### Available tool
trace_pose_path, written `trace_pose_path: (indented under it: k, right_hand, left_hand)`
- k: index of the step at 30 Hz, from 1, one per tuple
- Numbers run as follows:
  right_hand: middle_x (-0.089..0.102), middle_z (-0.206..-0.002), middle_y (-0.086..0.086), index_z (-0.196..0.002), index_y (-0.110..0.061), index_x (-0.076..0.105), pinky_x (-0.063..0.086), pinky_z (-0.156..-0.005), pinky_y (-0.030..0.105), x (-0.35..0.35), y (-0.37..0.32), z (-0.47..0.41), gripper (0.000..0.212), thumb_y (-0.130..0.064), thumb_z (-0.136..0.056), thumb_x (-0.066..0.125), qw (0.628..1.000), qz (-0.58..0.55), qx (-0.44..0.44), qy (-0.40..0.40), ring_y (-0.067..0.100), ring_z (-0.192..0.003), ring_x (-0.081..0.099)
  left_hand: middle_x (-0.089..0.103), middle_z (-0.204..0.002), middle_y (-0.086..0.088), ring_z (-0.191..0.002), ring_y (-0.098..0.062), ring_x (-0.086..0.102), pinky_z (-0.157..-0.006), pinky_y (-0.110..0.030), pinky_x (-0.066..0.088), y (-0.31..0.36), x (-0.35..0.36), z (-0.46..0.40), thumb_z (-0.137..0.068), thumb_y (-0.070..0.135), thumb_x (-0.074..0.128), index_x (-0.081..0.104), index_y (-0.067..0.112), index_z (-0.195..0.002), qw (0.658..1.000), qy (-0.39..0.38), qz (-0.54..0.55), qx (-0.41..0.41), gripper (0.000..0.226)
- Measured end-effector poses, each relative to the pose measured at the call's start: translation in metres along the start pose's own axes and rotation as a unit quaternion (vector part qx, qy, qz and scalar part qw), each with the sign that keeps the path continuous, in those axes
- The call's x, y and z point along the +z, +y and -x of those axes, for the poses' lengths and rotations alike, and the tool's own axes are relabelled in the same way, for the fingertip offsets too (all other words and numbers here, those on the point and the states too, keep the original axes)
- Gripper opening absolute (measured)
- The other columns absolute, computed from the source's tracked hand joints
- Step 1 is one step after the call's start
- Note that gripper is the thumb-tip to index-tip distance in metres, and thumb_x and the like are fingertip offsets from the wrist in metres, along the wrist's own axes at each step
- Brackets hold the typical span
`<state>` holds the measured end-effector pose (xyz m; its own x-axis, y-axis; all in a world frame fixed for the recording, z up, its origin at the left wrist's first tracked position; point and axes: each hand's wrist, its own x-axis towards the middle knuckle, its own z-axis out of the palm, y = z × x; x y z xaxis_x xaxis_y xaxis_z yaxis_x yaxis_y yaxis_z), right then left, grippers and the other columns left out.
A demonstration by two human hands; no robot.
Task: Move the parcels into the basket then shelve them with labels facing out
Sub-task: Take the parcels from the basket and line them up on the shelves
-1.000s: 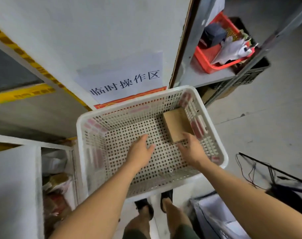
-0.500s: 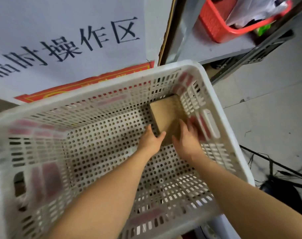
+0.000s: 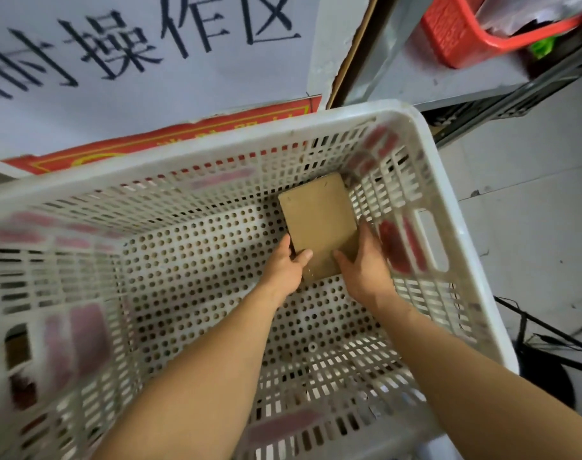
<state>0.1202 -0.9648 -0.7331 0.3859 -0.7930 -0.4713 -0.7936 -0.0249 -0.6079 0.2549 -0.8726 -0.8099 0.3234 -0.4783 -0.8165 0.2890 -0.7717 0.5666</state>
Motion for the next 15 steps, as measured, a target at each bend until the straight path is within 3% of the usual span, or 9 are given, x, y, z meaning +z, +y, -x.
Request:
trace_pose_path:
  k: [6,8,10,12,14,15]
  right_hand:
    - [0.043,-0.161,0.003,-0.167,-0.032,0.02,0.038,-0.12,0.043,-0.013,-0.022,0.021,0.088,-0.009,-0.097,0.068,0.996,-0.041,0.062,-0.047,0.023,-0.144,0.044]
    - [0.05,-0.154,0.0,-0.163,-0.035,0.031,0.047,-0.113,0.046,-0.025,-0.033,0.039,0.081,-0.001,-0.096,0.061,0.982,-0.141,0.103,-0.076,0.022,-0.135,0.051]
    - [0.06,-0.142,0.006,-0.153,-0.028,0.048,0.053,-0.1,0.047,-0.037,-0.048,0.058,0.061,-0.001,-0.099,0.048,0.94,-0.285,0.156,-0.106,0.027,-0.124,0.059]
    - [0.063,-0.136,0.013,-0.137,-0.019,0.059,0.056,-0.094,0.053,-0.048,-0.066,0.076,0.041,-0.011,-0.102,0.039,0.895,-0.379,0.196,-0.132,0.034,-0.121,0.062]
    - [0.063,-0.14,0.017,-0.132,-0.014,0.062,0.054,-0.097,0.063,-0.054,-0.083,0.092,0.041,-0.035,-0.106,0.037,0.864,-0.422,0.216,-0.167,0.04,-0.124,0.062]
    - [0.066,-0.14,0.016,-0.136,-0.017,0.062,0.051,-0.1,0.067,-0.056,-0.092,0.099,0.051,-0.051,-0.106,0.038,0.851,-0.435,0.222,-0.193,0.04,-0.126,0.062]
  left_hand:
    - [0.037,-0.167,0.004,-0.148,-0.016,0.043,-0.124,-0.048,0.037,0.019,-0.028,0.046,-0.101,0.024,0.07,0.023,0.035,-0.166,1.0,-0.02,0.014,-0.004,0.082]
    - [0.036,-0.168,0.002,-0.152,-0.019,0.037,-0.124,-0.046,0.036,0.028,-0.045,0.086,-0.099,0.012,0.072,0.024,0.031,-0.166,1.0,0.0,0.008,0.015,0.085]
    - [0.037,-0.167,0.001,-0.145,-0.018,0.047,-0.105,-0.036,0.054,0.029,-0.063,0.122,-0.096,0.003,0.073,0.032,0.033,-0.163,0.999,0.035,0.014,0.033,0.084]
    - [0.05,-0.157,0.008,-0.11,0.0,0.065,-0.076,-0.022,0.056,0.03,-0.082,0.154,-0.096,-0.003,0.069,0.05,0.037,-0.146,0.996,0.063,0.026,0.06,0.067]
    - [0.064,-0.134,0.016,-0.086,0.001,0.068,-0.077,-0.029,0.058,0.035,-0.102,0.189,-0.097,-0.008,0.06,0.059,0.039,-0.124,0.993,0.073,0.063,0.072,0.054]
    - [0.068,-0.124,0.015,-0.09,-0.005,0.07,-0.084,-0.035,0.06,0.037,-0.112,0.207,-0.098,-0.007,0.057,0.062,0.039,-0.118,0.991,0.077,0.087,0.067,0.05]
